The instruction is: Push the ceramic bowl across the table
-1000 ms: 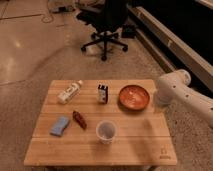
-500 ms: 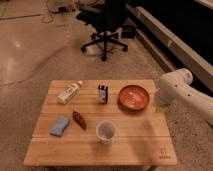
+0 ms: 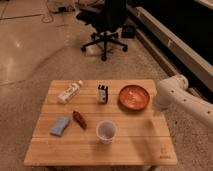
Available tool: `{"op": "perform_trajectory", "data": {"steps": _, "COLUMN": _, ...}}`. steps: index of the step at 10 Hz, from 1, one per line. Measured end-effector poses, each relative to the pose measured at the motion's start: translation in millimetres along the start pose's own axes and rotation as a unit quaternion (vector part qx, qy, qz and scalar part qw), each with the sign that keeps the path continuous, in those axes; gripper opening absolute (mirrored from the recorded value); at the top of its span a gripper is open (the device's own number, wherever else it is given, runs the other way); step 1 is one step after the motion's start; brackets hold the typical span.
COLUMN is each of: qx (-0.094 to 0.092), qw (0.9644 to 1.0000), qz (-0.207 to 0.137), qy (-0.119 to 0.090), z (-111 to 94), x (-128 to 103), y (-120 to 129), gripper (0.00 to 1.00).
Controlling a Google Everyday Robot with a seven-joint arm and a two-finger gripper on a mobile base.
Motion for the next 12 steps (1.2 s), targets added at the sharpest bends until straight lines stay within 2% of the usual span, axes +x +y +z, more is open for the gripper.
{"op": "perform_trajectory", "data": {"steps": 2, "qx": -0.002, "qw": 1.0000, "qz": 0.001, "qy": -0.001, "z": -13.1, "x": 2.7, "y": 0.1, "gripper": 0.41}}
{"op": "perform_trajectory", "data": {"steps": 5, "qx": -0.003, "qw": 1.0000, "qz": 0.003, "qy": -0.003, "z": 2.8, "x": 8.7, "y": -2.2, "gripper": 0.41}}
{"op": "perform_trajectory", "data": {"steps": 7, "qx": -0.001, "qw": 1.0000, "qz": -0.003, "qy": -0.006, "z": -5.4, "x": 2.1, "y": -7.9, "gripper": 0.41}}
{"op": "perform_trajectory", "data": {"steps": 8, "qx": -0.003, "qw": 1.0000, "qz": 0.000, "qy": -0.002, "z": -8.3, "x": 10.0, "y": -6.5, "gripper": 0.41}}
{"op": "perform_trajectory", "data": {"steps": 11, "qx": -0.004, "qw": 1.0000, "qz": -0.002, "qy": -0.005, "z": 16.0, "x": 4.1, "y": -3.9, "gripper": 0.41}}
{"op": "perform_trajectory", "data": {"steps": 12, "qx": -0.003, "qw": 1.0000, "qz": 0.000, "qy": -0.005, "z": 17.4, "x": 2.7, "y": -3.3, "gripper": 0.41}}
